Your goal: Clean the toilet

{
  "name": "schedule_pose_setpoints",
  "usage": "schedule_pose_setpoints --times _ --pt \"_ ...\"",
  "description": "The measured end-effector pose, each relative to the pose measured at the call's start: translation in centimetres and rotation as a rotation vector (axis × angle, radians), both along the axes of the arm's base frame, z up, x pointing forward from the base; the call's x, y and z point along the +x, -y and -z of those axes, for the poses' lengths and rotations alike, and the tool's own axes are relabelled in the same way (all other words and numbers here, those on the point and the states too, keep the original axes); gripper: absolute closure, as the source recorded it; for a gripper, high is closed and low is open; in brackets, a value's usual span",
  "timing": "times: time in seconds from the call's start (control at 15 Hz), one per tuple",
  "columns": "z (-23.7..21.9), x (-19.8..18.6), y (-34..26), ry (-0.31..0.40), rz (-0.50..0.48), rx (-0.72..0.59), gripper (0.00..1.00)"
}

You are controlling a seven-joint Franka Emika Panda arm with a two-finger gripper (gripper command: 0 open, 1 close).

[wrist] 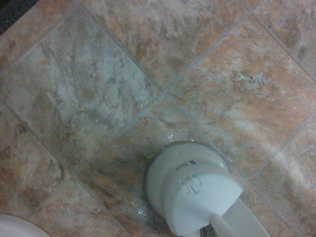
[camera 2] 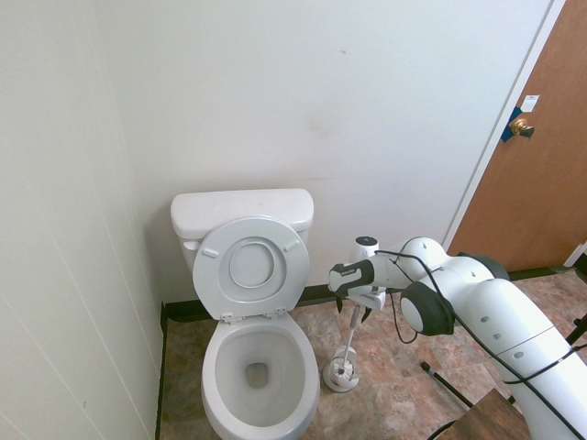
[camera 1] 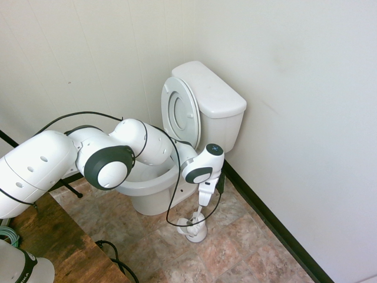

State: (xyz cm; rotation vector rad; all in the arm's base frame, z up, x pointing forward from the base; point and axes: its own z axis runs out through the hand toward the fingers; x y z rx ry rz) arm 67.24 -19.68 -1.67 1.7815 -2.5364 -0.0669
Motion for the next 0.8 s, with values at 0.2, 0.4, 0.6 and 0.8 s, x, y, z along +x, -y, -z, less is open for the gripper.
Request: schedule_pose_setpoints --times 0.2,0.4,0.6,0.8 --pt "0.19 -0.28 0.27 -0.005 0.004 0.001 1.0" --pt "0.34 -0.47 0.44 -0.007 0.002 0.006 1.0" --pt "0.4 -0.53 0.47 -0.008 0.0 0.007 1.0" --pt "0.42 -0.59 0.61 -0.008 0.001 0.009 1.0"
